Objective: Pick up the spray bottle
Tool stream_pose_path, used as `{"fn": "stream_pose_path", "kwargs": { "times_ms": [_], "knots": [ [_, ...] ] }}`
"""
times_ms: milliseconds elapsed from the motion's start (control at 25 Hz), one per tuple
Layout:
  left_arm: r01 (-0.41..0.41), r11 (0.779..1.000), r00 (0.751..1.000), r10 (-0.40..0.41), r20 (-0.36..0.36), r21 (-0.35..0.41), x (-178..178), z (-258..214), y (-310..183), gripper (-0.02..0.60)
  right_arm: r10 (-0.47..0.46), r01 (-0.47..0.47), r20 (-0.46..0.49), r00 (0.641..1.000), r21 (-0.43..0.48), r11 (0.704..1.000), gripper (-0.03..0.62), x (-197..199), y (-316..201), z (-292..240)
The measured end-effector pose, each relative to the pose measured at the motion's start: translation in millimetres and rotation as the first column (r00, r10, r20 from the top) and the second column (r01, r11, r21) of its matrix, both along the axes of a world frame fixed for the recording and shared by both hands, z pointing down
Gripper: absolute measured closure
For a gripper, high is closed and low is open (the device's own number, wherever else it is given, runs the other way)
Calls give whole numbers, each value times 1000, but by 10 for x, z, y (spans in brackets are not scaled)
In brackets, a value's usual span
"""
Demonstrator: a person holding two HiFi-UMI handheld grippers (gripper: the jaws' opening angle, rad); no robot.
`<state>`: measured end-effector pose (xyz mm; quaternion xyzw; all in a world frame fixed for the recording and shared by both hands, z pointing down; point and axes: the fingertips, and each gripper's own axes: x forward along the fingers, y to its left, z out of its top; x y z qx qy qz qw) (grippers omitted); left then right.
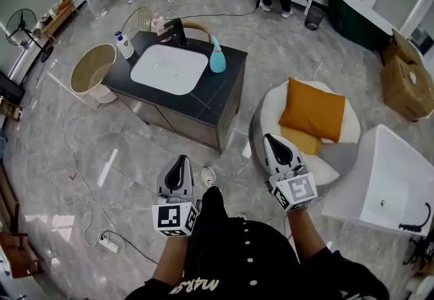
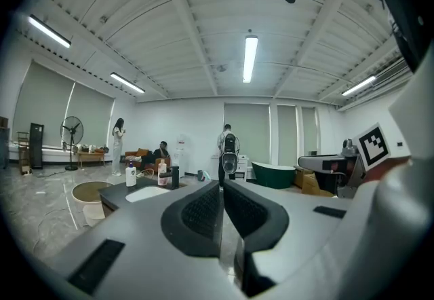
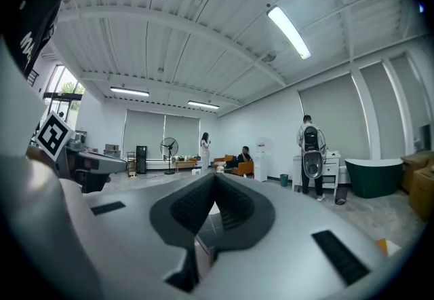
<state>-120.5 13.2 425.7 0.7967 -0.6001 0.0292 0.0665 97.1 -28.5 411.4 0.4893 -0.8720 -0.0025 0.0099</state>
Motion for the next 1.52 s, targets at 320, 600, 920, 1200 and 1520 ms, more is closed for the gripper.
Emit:
{"fn": "stream_pose_path", "kwargs": {
  "times_ms": [320, 600, 920, 1200, 1520],
  "knots": [
    [-25, 999, 1000, 25, -1, 24, -236, -154, -1305, 554, 7, -7, -9, 1000, 10, 1000, 599, -295, -1210, -146],
    [-59, 998, 998, 59, -2, 24, -526, -196, -2212, 554, 32, -32, -7, 999, 21, 999, 599, -605, -2168, -215],
    [-109, 992, 994, 109, -16, -63, -500, 59, -2752, 554, 44, -45, -41, 998, -36, 998, 599, -699, -2713, -6],
    [-75, 990, 997, 73, -26, -116, -446, 211, -3129, 554, 7, -11, -37, 999, -131, 991, 597, -671, -3165, 359],
    [-65, 977, 997, 56, -50, -201, -312, 510, -3248, 554, -82, 56, -106, 991, -225, 973, 371, -838, -3905, 1024]
  ]
}}
